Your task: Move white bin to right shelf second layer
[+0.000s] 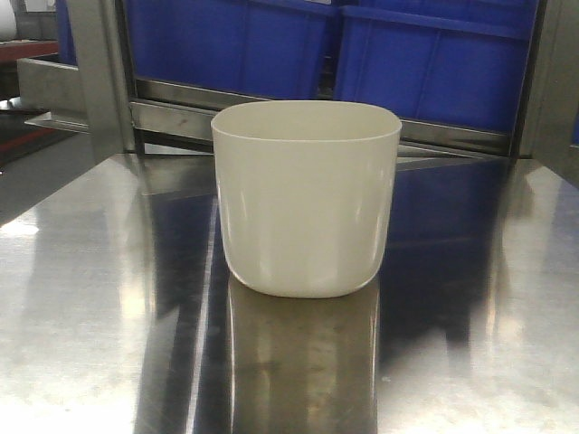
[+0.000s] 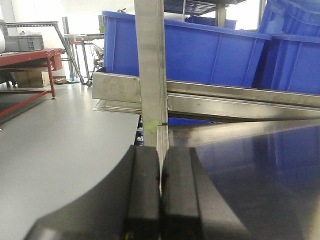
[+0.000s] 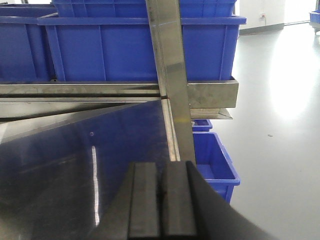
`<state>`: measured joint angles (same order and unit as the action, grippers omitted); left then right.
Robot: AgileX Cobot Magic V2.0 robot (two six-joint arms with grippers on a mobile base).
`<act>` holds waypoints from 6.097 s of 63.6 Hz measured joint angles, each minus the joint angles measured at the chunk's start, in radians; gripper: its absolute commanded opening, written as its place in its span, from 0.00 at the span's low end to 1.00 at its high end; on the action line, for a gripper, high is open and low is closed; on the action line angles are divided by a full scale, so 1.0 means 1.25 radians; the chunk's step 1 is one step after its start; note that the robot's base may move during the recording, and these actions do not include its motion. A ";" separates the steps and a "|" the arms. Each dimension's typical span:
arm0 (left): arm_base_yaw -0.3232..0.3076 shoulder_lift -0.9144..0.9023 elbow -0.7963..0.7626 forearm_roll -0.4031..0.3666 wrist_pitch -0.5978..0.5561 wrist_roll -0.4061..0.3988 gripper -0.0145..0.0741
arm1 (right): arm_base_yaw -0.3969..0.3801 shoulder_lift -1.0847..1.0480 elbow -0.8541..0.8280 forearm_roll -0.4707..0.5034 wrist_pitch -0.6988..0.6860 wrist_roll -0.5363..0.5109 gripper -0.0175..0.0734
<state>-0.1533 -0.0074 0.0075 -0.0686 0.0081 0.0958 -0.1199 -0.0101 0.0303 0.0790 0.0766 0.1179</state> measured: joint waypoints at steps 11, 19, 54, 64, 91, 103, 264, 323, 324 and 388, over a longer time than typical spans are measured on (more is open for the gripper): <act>0.000 0.000 0.000 0.000 0.000 0.000 0.26 | 0.000 0.000 0.000 0.000 0.000 0.000 0.25; 0.000 0.000 0.000 0.000 0.000 0.000 0.26 | 0.000 0.000 0.000 0.000 0.000 0.000 0.25; 0.000 0.000 0.000 0.000 0.000 0.000 0.26 | 0.000 0.000 0.000 0.000 0.000 0.000 0.25; 0.000 0.000 0.000 0.000 0.000 0.000 0.26 | 0.000 0.000 0.000 0.000 0.000 0.000 0.25; 0.000 0.000 0.000 0.000 0.000 0.000 0.26 | 0.000 0.000 0.000 0.000 0.000 0.000 0.25; 0.000 0.000 0.000 0.000 0.000 0.000 0.26 | 0.000 0.000 0.000 0.000 0.000 0.000 0.25; 0.000 0.000 0.000 0.000 0.000 0.000 0.26 | 0.375 1.039 -0.734 0.033 0.289 0.000 0.25; 0.000 0.000 0.000 0.000 0.000 0.000 0.26 | 0.377 1.062 -0.947 0.033 0.496 0.000 0.55; 0.000 0.000 0.000 0.000 0.000 0.000 0.26 | 0.377 1.062 -0.948 0.033 0.502 0.000 0.58; 0.000 0.000 0.000 0.000 0.000 0.000 0.26 | 0.429 1.160 -1.051 0.093 0.602 0.000 0.74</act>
<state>-0.1533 -0.0074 0.0075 -0.0686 0.0081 0.0958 0.4166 1.4401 -1.2830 0.1947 0.8295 0.1179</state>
